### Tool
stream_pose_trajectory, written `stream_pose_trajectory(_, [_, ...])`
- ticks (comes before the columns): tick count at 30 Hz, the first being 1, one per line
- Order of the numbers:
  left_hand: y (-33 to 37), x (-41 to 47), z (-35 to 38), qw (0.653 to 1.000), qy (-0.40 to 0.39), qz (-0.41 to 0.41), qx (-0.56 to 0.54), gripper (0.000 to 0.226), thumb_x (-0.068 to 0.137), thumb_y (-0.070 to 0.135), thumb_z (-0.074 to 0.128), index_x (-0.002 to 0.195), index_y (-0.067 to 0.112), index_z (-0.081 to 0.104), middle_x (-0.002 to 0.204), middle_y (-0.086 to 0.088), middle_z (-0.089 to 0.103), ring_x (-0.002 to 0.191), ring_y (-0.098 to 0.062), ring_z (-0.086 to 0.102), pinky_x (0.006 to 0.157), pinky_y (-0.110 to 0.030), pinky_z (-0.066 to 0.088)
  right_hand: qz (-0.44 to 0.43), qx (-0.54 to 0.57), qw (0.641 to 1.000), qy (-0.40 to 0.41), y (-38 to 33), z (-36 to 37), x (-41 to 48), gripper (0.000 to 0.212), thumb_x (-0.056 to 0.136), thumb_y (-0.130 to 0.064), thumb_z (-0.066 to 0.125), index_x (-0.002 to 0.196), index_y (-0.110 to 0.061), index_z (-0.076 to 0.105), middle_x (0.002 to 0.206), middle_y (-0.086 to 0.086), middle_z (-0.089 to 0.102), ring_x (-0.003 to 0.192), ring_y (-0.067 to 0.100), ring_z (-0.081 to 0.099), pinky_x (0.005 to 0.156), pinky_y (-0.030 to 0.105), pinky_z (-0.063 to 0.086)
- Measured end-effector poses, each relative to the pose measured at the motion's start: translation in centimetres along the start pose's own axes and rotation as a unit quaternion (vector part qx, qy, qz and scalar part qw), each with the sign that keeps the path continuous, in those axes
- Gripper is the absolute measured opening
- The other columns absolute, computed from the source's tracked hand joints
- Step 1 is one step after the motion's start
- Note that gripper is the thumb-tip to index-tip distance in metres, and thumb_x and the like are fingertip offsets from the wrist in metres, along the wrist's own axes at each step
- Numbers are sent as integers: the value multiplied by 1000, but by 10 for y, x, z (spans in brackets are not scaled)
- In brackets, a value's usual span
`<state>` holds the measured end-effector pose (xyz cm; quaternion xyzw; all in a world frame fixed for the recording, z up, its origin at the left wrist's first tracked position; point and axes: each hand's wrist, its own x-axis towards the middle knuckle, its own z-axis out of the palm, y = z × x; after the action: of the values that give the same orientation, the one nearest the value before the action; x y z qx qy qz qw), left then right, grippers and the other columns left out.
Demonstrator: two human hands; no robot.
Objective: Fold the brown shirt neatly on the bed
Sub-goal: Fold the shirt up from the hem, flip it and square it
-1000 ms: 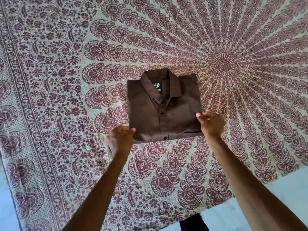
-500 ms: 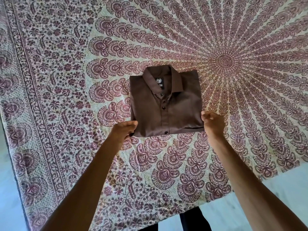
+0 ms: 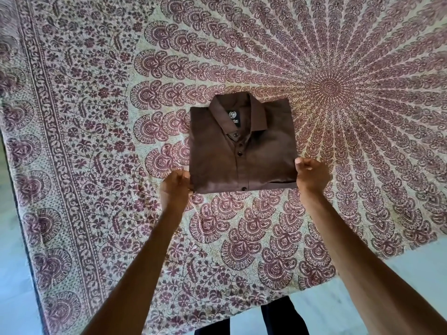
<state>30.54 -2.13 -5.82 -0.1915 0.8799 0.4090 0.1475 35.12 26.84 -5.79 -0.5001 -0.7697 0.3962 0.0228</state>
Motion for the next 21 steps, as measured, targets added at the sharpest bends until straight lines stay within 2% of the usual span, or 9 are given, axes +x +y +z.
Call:
stream_pose_trajectory(2, [-8, 7, 0, 979, -73, -129, -137, 20, 98, 11, 50, 82, 8, 62, 66, -2, 62, 50, -9, 54, 42, -19, 42, 10, 41, 999, -18, 5, 1, 0, 23, 94, -21, 61, 97, -1, 72, 81, 6, 63, 74, 15, 55, 44, 5, 35])
stream_pose_trajectory(4, [-19, 11, -1, 965, -113, -168, -166, 13, 93, 2, 55, 87, 1, 66, 57, 2, 62, 43, -4, 52, 42, -16, 41, 2, 41, 999, -28, 11, 1, 0, 24, 96, -23, 58, 85, -4, 69, 74, 5, 59, 69, 15, 51, 44, 12, 32])
stream_pose_trajectory(6, [-26, 11, -3, 964, -143, -168, -150, 18, 89, 0, 61, 104, -8, 64, 48, 10, 59, 40, 0, 49, 42, -13, 39, -5, 31, 999, -31, 13, 1, -2, 26, 97, -24, 56, 81, -6, 67, 66, 5, 56, 60, 13, 46, 45, 18, 30])
stream_pose_trajectory(9, [-23, 7, -5, 966, -169, -150, -129, 18, 87, 2, 64, 105, 0, 67, 47, 11, 60, 40, 4, 50, 43, -10, 40, 5, 31, 999, -31, 14, 2, -3, 30, 96, -22, 57, 72, -5, 62, 60, 3, 52, 54, 10, 39, 49, 27, 30])
stream_pose_trajectory(11, [-20, 8, -4, 967, -185, -135, -109, 17, 88, 8, 65, 104, 4, 68, 58, 8, 66, 52, 0, 57, 53, -13, 47, 7, 38, 999, -30, 16, 6, -3, 32, 96, -22, 58, 71, -2, 62, 59, 3, 51, 55, 12, 39, 54, 27, 29])
stream_pose_trajectory(14, [-20, 10, -4, 973, -204, -104, -37, 17, 89, 20, 66, 97, 6, 69, 80, -7, 67, 75, -20, 59, 75, -30, 50, 22, 41, 998, -31, 16, 9, -1, 28, 96, -19, 58, 71, -7, 62, 60, 1, 52, 57, 12, 41, 52, 26, 30])
stream_pose_trajectory(16, [-22, 7, -2, 986, -156, -58, 5, 14, 91, 18, 62, 90, 5, 66, 74, -7, 65, 69, -22, 60, 63, -27, 50, 16, 17, 999, -23, 16, 10, 2, 29, 95, -22, 58, 72, -5, 63, 64, 4, 56, 61, 16, 46, 56, 27, 33])
stream_pose_trajectory(18, [-21, -2, -2, 994, -42, 64, 81, 9, 93, 7, 56, 89, -1, 61, 73, -5, 64, 61, -20, 58, 47, -20, 44, 2, -17, 1000, -6, 16, 9, 4, 28, 95, -24, 59, 73, -8, 66, 67, 5, 59, 61, 17, 48, 52, 25, 34])
stream_pose_trajectory(21, [-14, -17, 1, 972, 54, 175, 149, 3, 92, -4, 53, 91, -2, 55, 75, -1, 60, 56, -13, 54, 42, -16, 32, -13, -39, 999, 13, 12, 9, 3, 23, 95, -19, 58, 79, -7, 69, 69, 5, 60, 59, 14, 48, 43, 14, 29])
